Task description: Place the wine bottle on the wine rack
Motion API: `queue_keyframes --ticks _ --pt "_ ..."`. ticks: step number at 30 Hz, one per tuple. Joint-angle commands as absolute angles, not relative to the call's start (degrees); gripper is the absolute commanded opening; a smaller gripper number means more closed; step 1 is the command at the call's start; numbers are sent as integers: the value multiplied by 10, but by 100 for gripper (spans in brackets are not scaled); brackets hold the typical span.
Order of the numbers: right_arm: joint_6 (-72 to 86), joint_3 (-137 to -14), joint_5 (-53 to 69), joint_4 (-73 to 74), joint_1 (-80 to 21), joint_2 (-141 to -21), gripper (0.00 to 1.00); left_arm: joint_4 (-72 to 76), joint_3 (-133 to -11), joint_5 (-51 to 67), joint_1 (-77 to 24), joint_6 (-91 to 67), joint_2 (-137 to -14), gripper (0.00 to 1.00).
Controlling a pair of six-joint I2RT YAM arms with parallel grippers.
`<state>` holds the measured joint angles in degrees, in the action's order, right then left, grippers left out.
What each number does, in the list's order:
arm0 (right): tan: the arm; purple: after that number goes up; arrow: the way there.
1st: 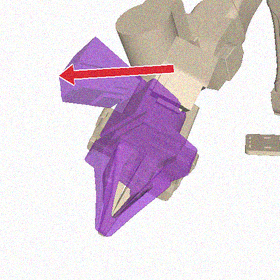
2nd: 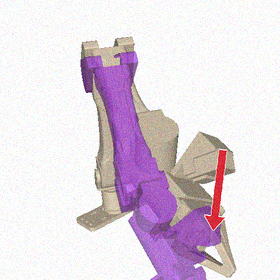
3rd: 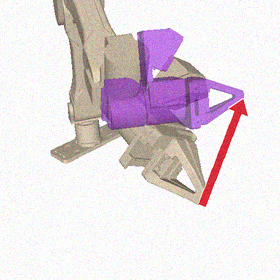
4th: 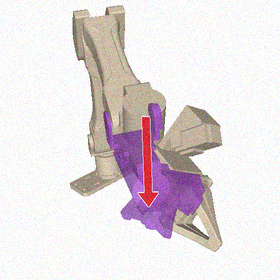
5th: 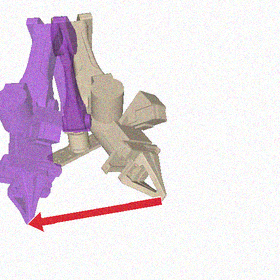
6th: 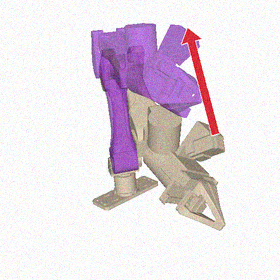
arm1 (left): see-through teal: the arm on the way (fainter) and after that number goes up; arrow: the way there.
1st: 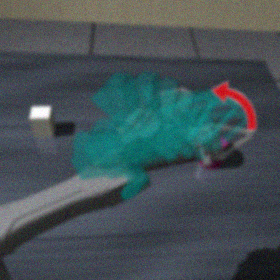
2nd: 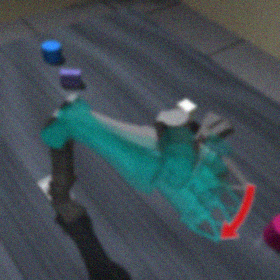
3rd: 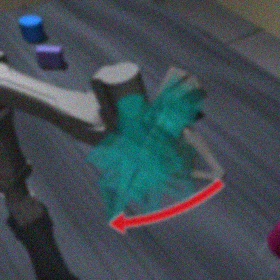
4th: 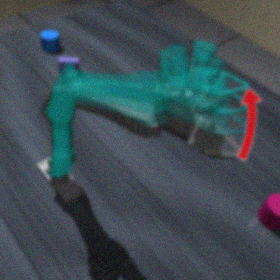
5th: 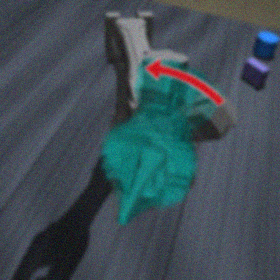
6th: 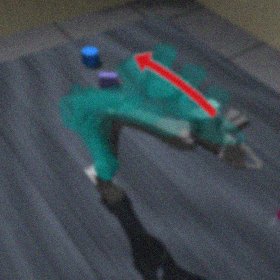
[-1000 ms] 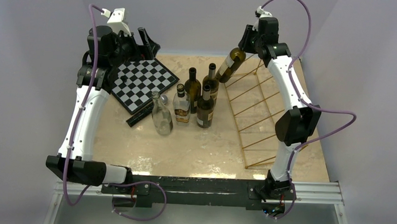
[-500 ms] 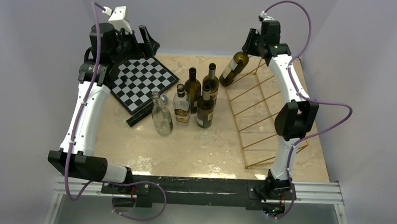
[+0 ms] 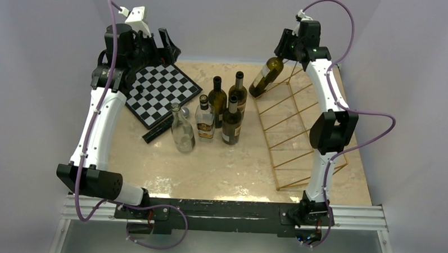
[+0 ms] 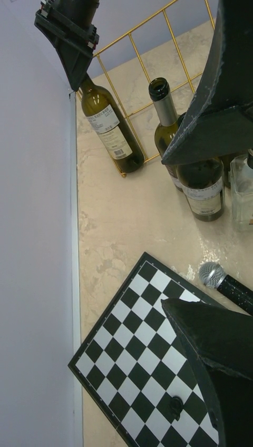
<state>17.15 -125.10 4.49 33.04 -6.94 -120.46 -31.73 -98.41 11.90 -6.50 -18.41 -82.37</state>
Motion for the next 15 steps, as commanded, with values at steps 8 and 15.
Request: queue_keyframes --ticks 8,15 --pt "202 -1257 84 291 -47 -1192 61 -321 -1017 112 -64 -177 -830 99" --pt "206 -1226 37 276 -45 -1168 81 -321 -1019 117 -64 -184 -832 99"
